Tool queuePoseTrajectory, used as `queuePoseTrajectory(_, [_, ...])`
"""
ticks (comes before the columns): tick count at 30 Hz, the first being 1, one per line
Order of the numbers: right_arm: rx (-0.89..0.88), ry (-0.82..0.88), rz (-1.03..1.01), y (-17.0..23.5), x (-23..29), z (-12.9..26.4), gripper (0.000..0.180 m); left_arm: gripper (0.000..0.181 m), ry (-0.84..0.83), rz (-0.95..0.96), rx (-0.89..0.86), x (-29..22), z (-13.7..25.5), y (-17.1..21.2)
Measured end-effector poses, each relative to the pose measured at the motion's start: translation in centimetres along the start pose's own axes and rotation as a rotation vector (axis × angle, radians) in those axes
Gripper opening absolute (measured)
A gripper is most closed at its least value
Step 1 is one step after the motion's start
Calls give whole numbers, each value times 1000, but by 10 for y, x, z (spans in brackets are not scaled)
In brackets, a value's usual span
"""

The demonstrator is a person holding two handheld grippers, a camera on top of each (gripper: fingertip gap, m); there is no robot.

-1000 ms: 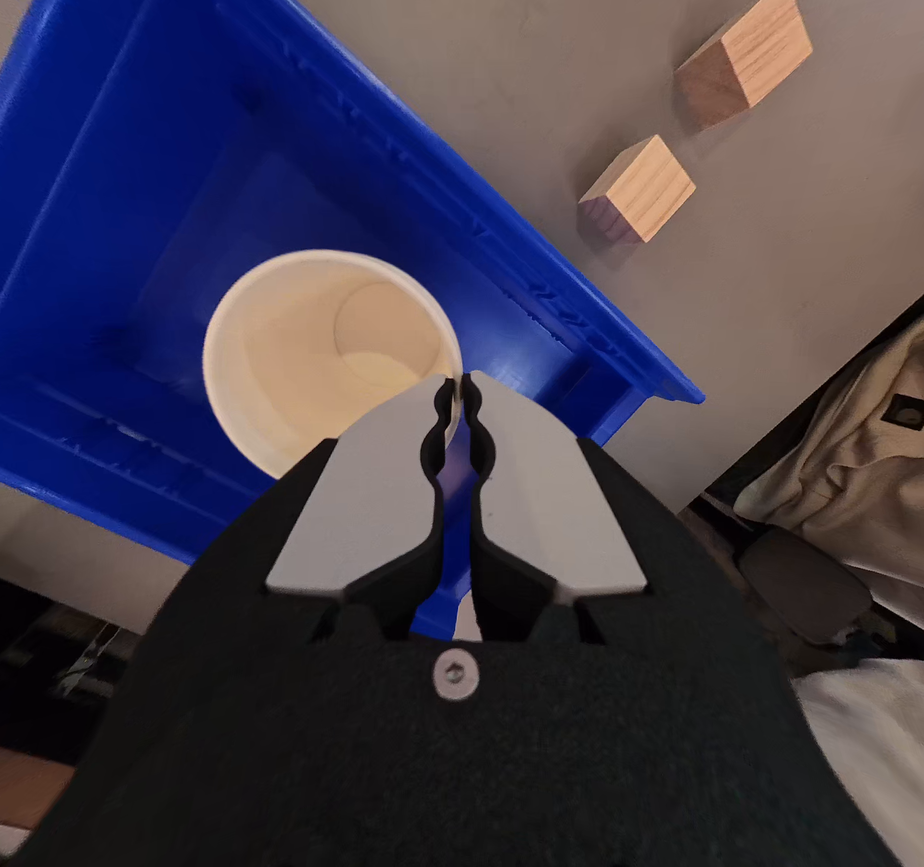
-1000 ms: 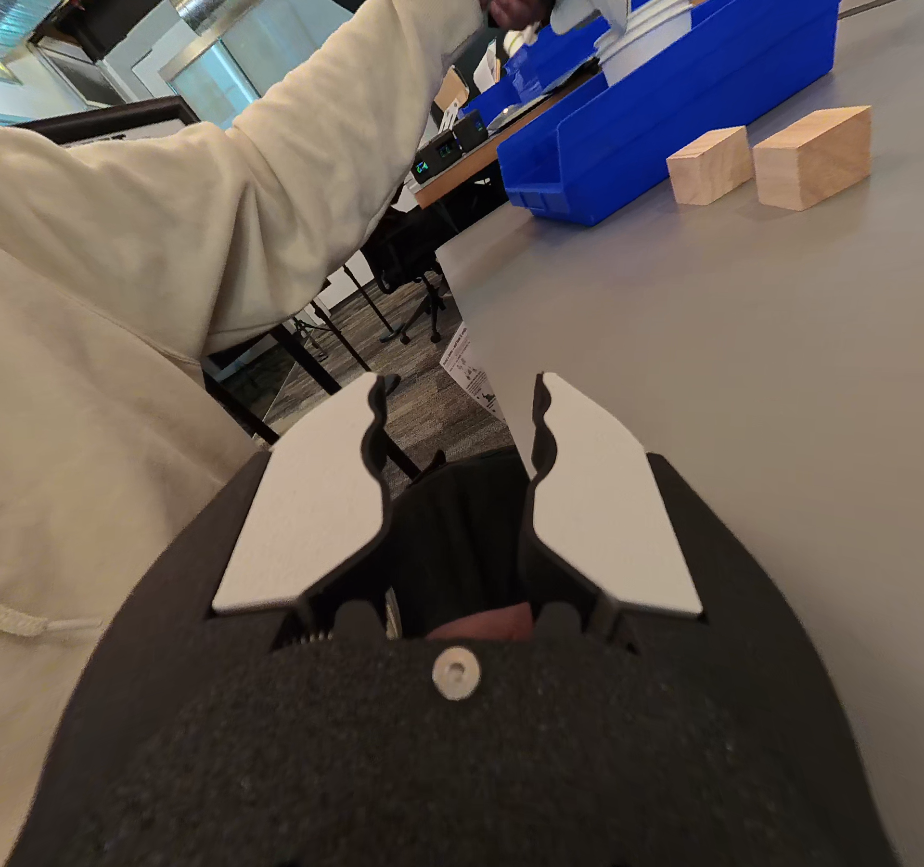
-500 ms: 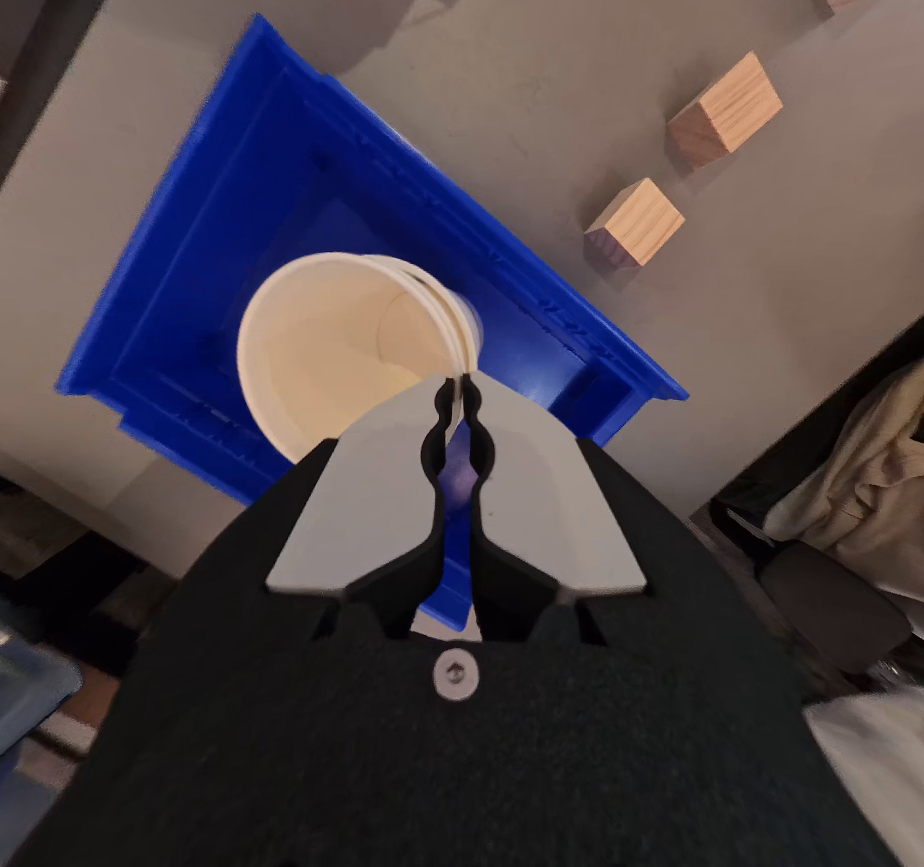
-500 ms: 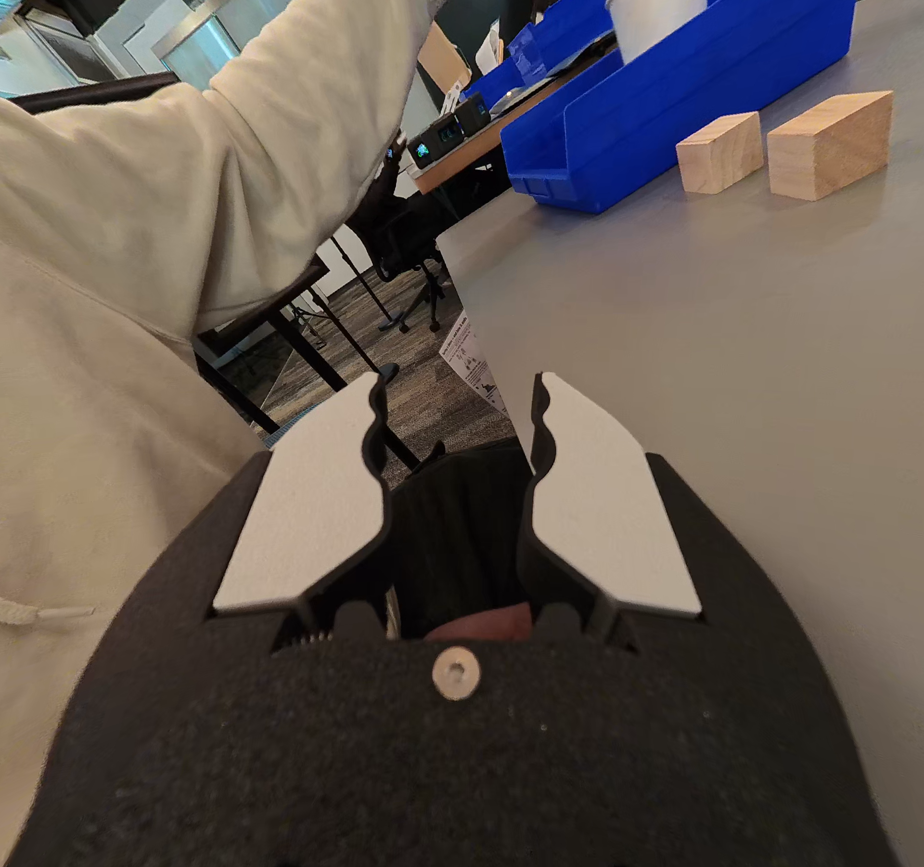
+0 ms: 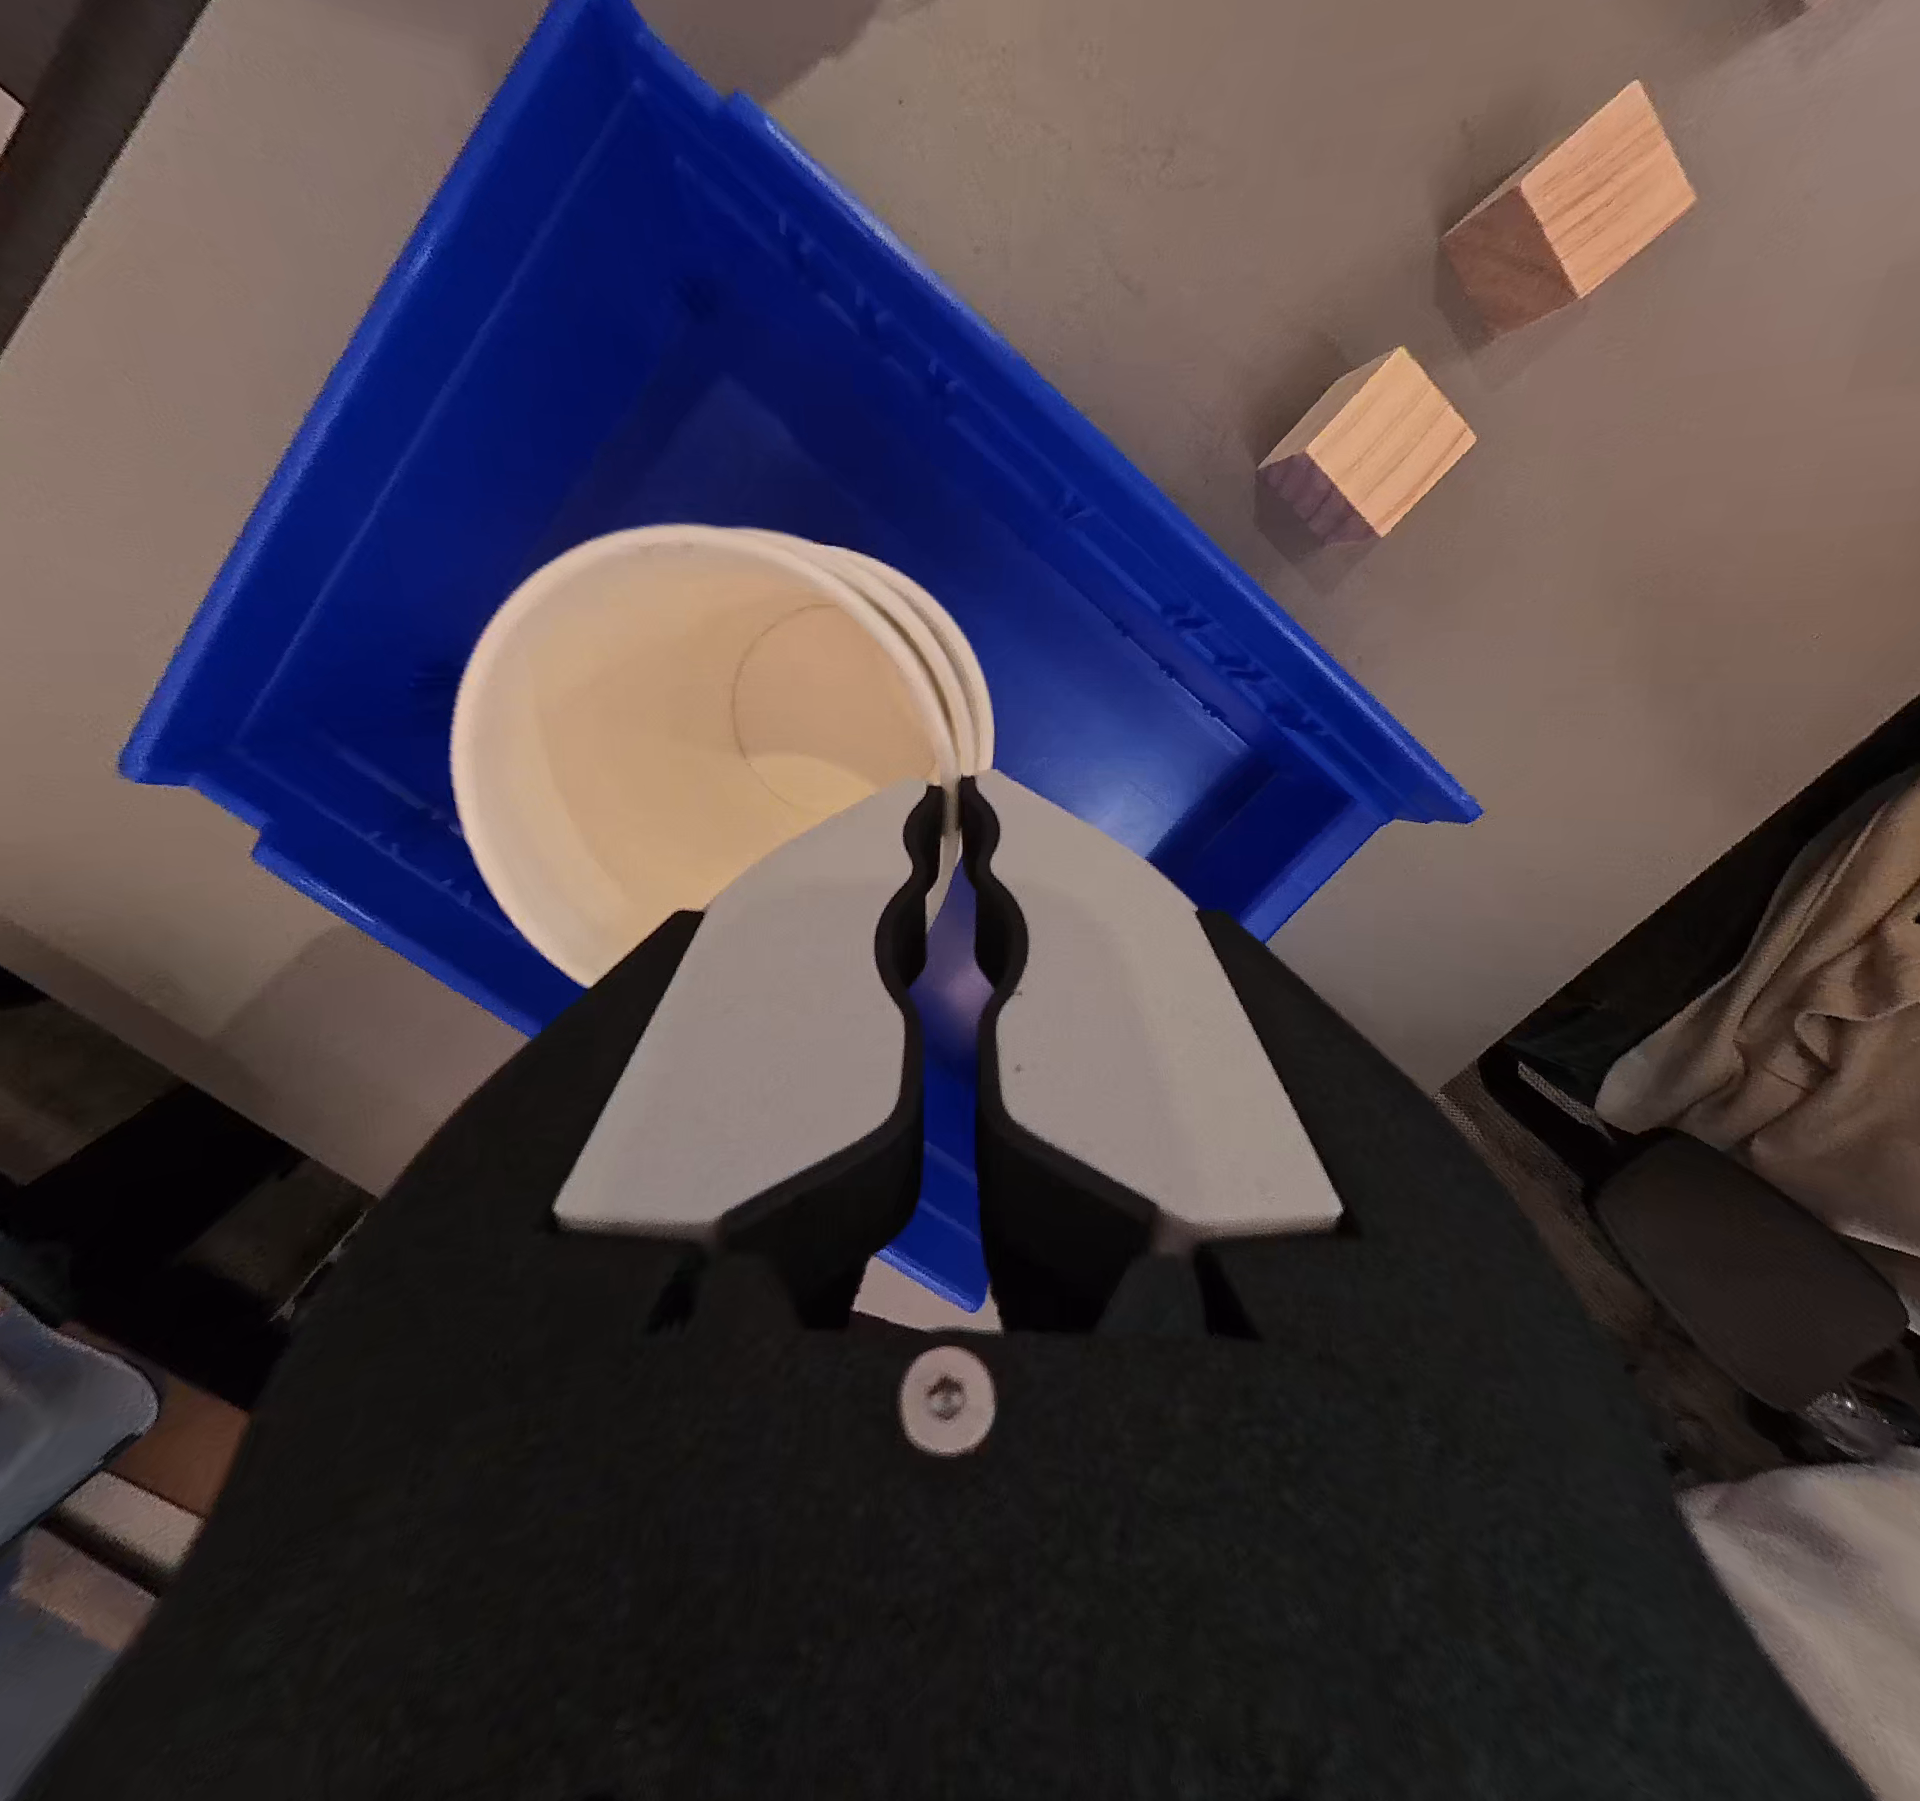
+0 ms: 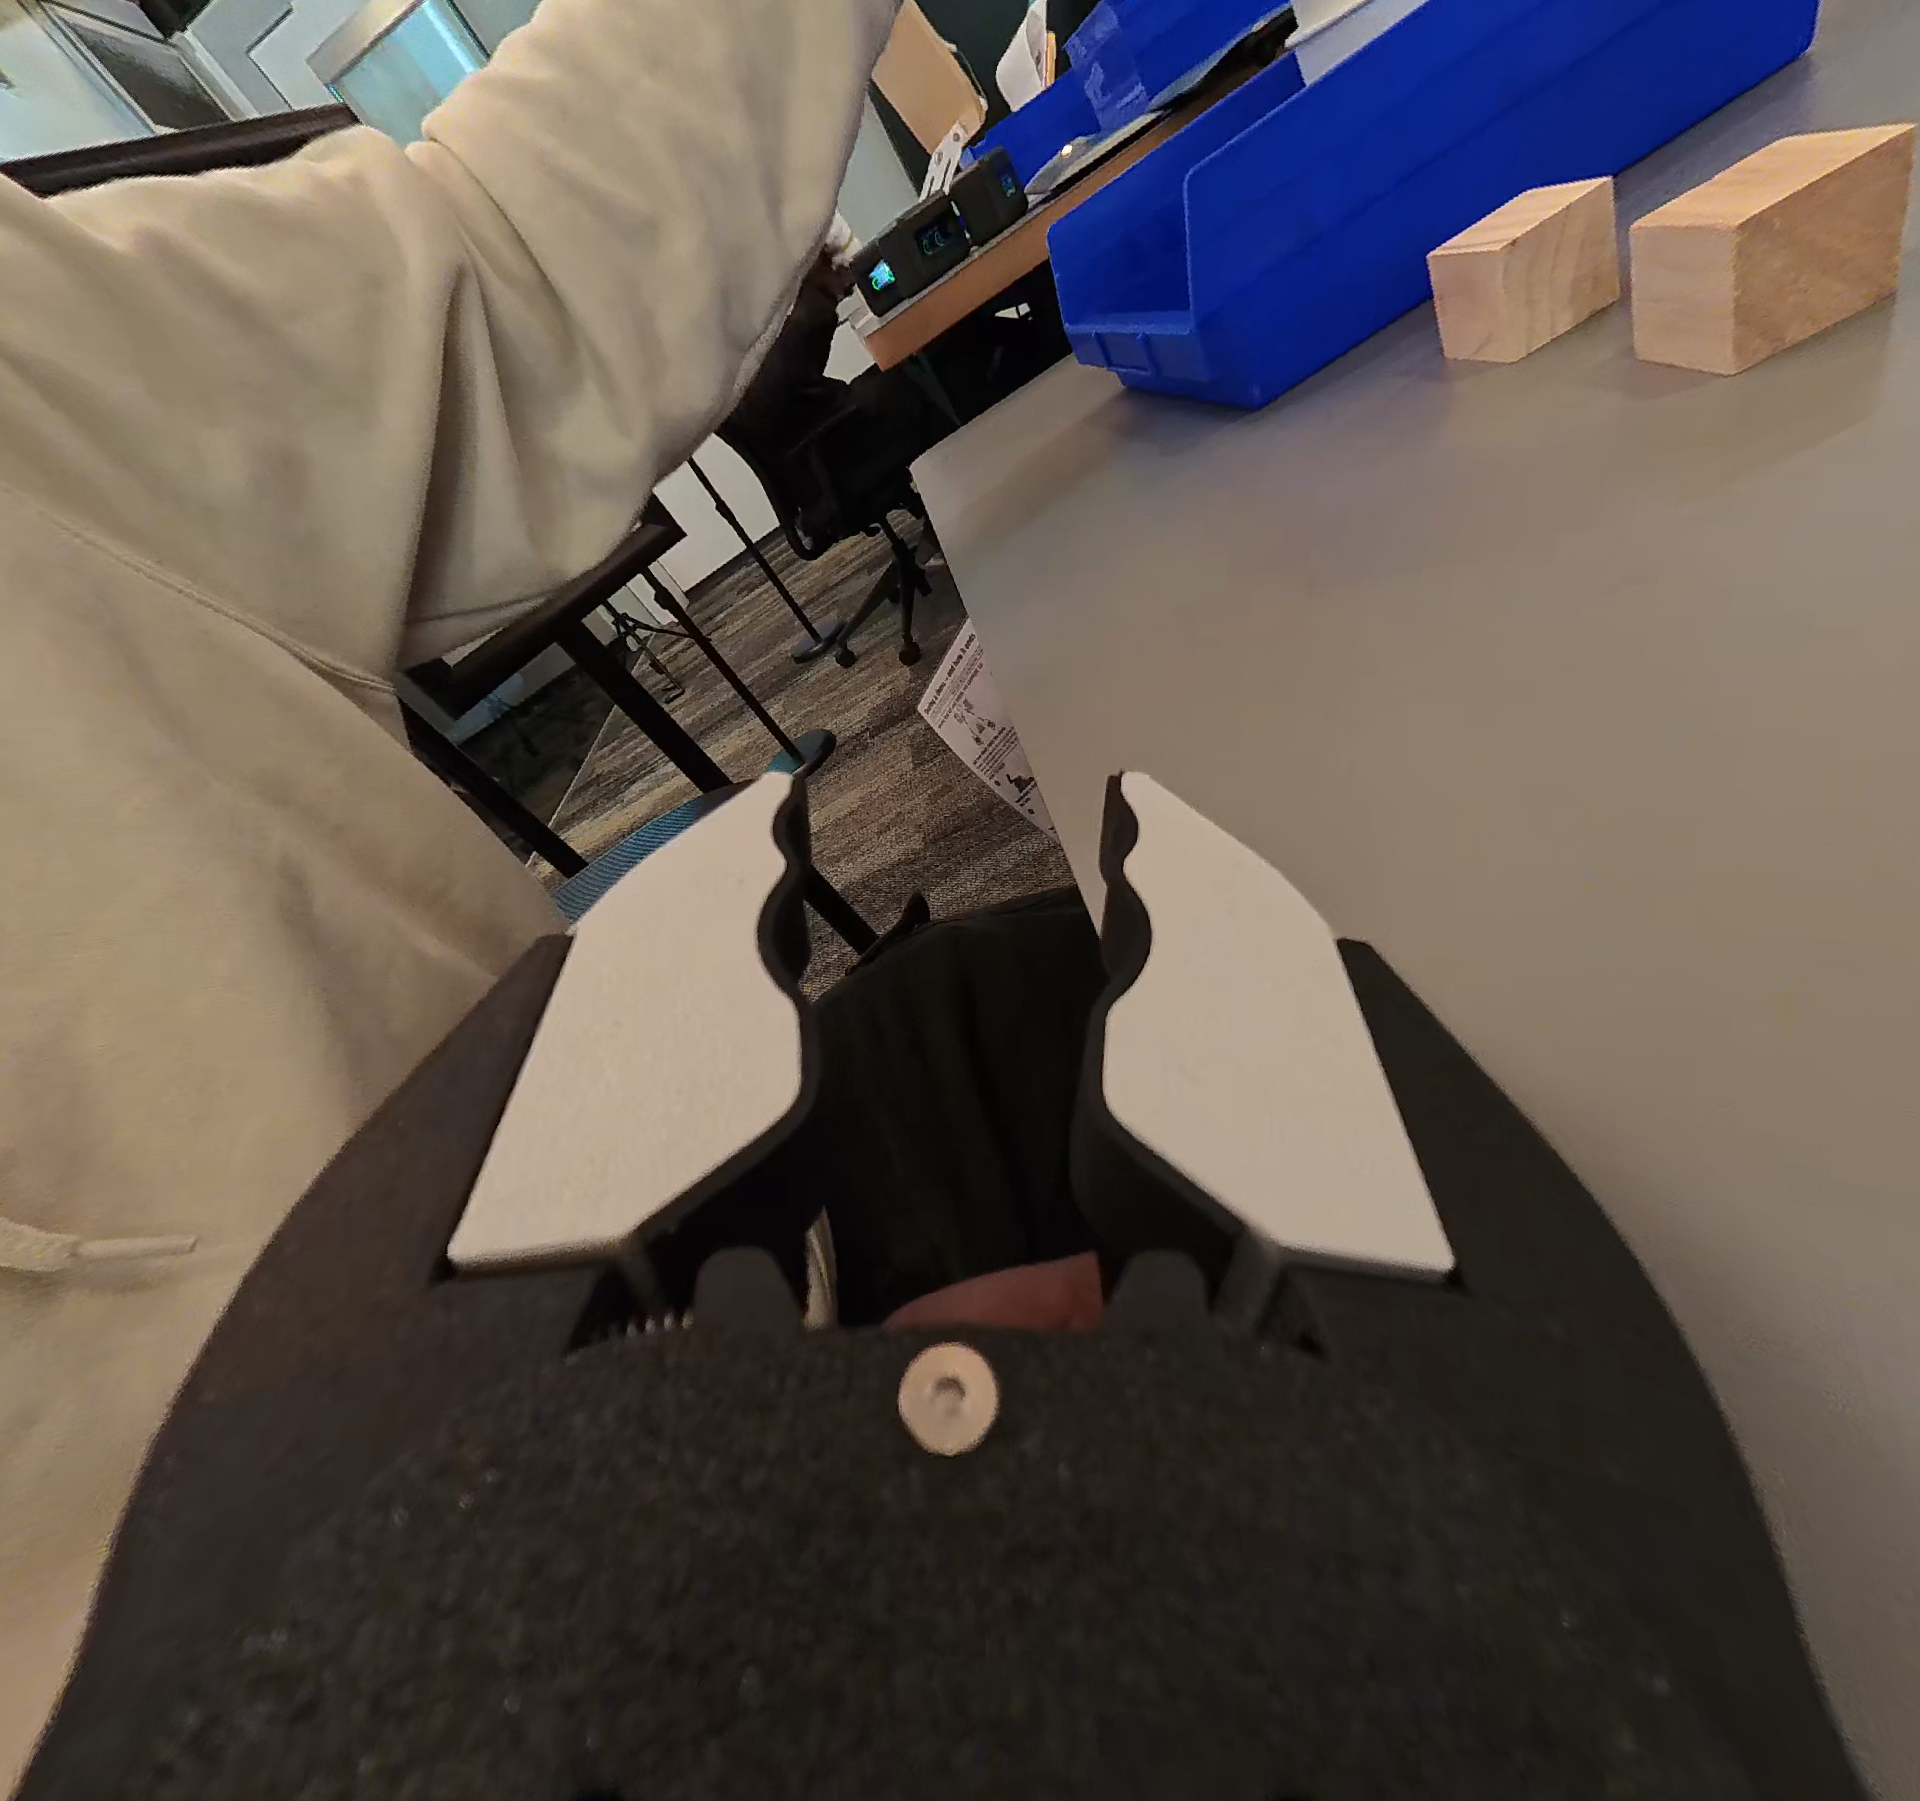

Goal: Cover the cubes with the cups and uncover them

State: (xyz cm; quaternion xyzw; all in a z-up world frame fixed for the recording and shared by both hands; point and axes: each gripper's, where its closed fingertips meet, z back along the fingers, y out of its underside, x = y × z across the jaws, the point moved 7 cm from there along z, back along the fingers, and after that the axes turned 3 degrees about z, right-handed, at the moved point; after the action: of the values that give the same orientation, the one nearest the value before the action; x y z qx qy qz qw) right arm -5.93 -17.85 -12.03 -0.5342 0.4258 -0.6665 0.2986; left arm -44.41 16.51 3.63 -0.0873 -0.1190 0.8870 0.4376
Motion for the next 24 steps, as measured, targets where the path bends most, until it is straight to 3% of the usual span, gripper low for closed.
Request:
queuePoseTrajectory(9, [-52,38,4,-7,-3,5,53,3,-77,-70,-96,-22,57,-11])
queuePoseTrajectory(16, [-170,46,-29,-18,-9,9,56,3,-39,-227,-415,-84,121,-25])
queuePoseTrajectory(21, [-496,-81,-251,-72,-13,-6,65,3,145,-394,-687,-163,126,-29])
queuePoseTrajectory(24, [-577,-303,-504,-102,-18,-33,80,3,248,-477,-819,-208,118,-33])
